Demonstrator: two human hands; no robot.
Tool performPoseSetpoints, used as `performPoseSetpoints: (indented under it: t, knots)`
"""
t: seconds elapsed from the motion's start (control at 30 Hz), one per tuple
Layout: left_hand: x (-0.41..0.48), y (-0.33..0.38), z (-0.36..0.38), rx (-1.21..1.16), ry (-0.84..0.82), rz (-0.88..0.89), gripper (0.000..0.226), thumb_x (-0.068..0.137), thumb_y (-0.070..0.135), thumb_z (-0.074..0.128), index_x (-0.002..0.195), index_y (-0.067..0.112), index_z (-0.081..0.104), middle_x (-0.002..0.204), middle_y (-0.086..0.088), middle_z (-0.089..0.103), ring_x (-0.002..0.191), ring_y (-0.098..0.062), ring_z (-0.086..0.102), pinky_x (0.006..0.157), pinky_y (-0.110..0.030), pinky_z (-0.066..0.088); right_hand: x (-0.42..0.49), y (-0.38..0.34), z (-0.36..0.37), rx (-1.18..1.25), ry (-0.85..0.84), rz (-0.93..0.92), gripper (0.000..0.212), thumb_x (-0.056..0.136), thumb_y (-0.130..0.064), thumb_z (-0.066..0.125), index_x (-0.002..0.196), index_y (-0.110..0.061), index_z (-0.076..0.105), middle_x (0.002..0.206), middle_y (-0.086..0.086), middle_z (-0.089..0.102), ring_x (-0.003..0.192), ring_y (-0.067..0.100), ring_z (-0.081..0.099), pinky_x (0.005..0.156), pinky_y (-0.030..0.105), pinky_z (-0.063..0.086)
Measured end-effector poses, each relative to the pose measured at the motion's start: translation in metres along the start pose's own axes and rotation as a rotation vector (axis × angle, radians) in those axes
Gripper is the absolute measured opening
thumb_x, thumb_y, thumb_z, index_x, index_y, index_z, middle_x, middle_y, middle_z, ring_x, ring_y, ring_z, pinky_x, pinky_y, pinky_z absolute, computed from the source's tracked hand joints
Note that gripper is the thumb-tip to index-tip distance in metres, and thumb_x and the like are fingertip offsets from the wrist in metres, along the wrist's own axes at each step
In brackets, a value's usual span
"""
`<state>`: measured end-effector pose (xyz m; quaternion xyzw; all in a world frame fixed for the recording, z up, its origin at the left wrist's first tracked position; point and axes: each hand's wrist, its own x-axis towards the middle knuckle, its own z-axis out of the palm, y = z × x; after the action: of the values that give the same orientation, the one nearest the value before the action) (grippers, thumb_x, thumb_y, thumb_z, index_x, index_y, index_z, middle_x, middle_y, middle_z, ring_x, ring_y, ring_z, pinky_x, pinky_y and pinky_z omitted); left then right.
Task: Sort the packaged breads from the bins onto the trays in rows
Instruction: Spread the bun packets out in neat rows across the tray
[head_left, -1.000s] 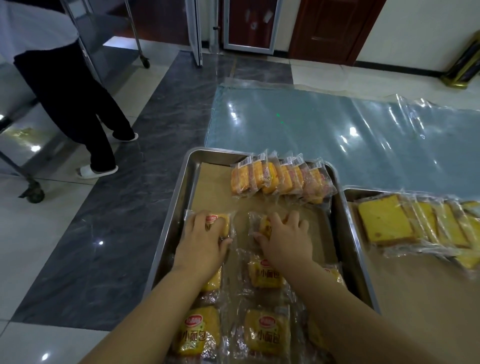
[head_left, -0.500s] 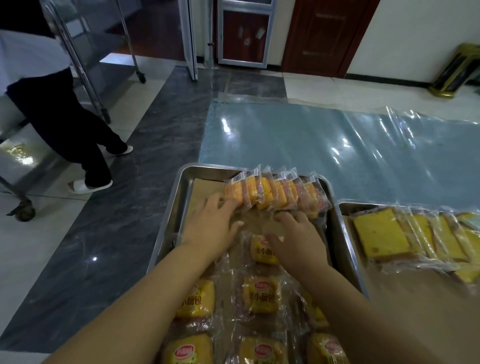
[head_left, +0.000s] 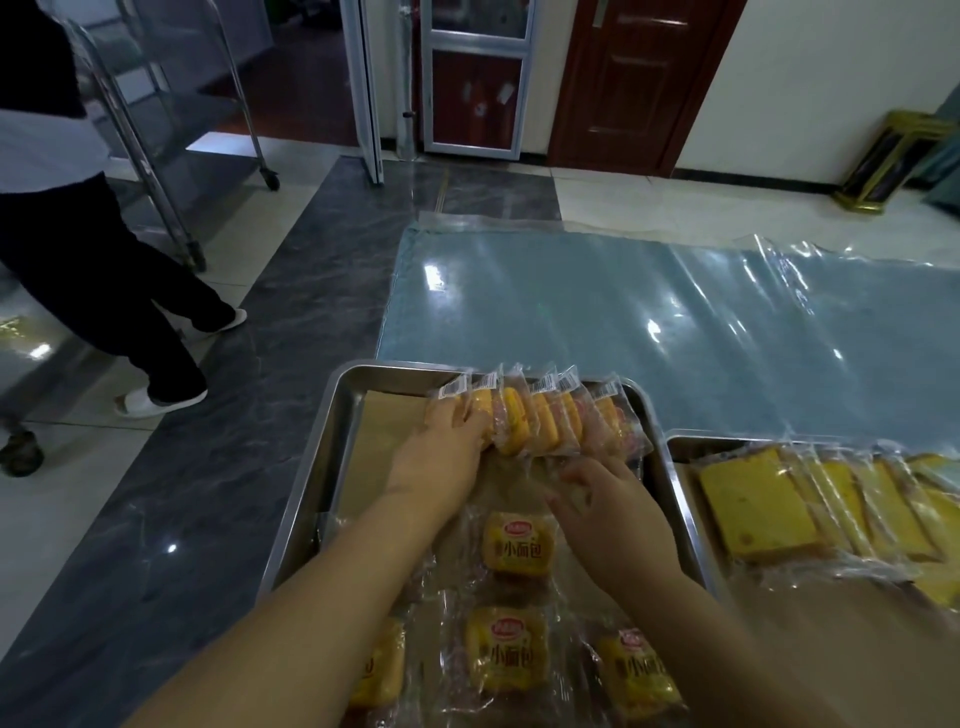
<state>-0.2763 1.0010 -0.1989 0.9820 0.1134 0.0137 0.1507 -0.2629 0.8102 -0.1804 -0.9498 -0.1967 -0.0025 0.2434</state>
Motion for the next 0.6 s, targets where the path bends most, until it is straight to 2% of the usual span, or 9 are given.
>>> performPoseSetpoints:
  t: [0.17, 0.3, 0.43, 0.53, 0.6]
  knots:
    - [-0.003, 0.004, 0.001, 0.023, -0.06, -0.004, 0.043, 0.088, 0.055, 0.046, 0.127, 0.042, 0.034, 0.139, -0.005, 0.026, 0.102, -0.027, 0.054, 0.073, -0.033, 0.052, -0.006, -0.004, 0.0, 0.024, -0.033, 0.016, 0.022, 0.088, -0.039, 0.058, 0.104, -0.026, 0.06, 0.099, -0.013, 0.052, 0.075, 0.001, 0.046, 0.057, 0.011, 0.029]
    - [0.002, 0.014, -0.002, 0.024, -0.033, -0.064, 0.025, 0.095, 0.043, 0.04, 0.118, 0.035, 0.046, 0.133, -0.008, 0.032, 0.097, -0.028, 0.056, 0.073, -0.036, 0.05, -0.007, -0.003, -0.002, 0.026, -0.043, 0.016, 0.025, 0.087, -0.039, 0.057, 0.107, -0.026, 0.061, 0.105, -0.012, 0.056, 0.081, 0.002, 0.047, 0.06, 0.013, 0.032]
    - [0.001, 0.011, -0.006, -0.013, -0.038, -0.081, 0.023, 0.095, 0.035, 0.038, 0.116, 0.028, 0.047, 0.134, -0.007, 0.037, 0.101, -0.026, 0.054, 0.076, -0.037, 0.048, -0.008, -0.001, -0.006, 0.032, -0.036, 0.012, 0.024, 0.087, -0.038, 0.059, 0.107, -0.026, 0.062, 0.105, -0.011, 0.056, 0.081, 0.004, 0.049, 0.061, 0.016, 0.035]
    - [-0.011, 0.003, -0.018, -0.17, 0.108, -0.062, 0.029, 0.096, 0.04, 0.027, 0.116, 0.03, 0.046, 0.123, 0.001, 0.05, 0.085, -0.014, 0.054, 0.064, -0.029, 0.045, -0.008, -0.001, -0.011, 0.042, -0.023, 0.006, 0.022, 0.087, -0.036, 0.06, 0.106, -0.025, 0.062, 0.101, -0.012, 0.056, 0.081, 0.004, 0.049, 0.061, 0.016, 0.035]
    - [-0.023, -0.001, -0.029, -0.276, 0.24, -0.061, 0.022, 0.097, 0.037, 0.031, 0.11, 0.033, 0.047, 0.102, 0.008, 0.056, 0.073, -0.004, 0.053, 0.056, -0.021, 0.04, -0.008, -0.003, -0.013, 0.076, -0.007, 0.003, 0.02, 0.087, -0.034, 0.061, 0.104, -0.024, 0.062, 0.094, -0.015, 0.053, 0.079, 0.004, 0.05, 0.061, 0.015, 0.036]
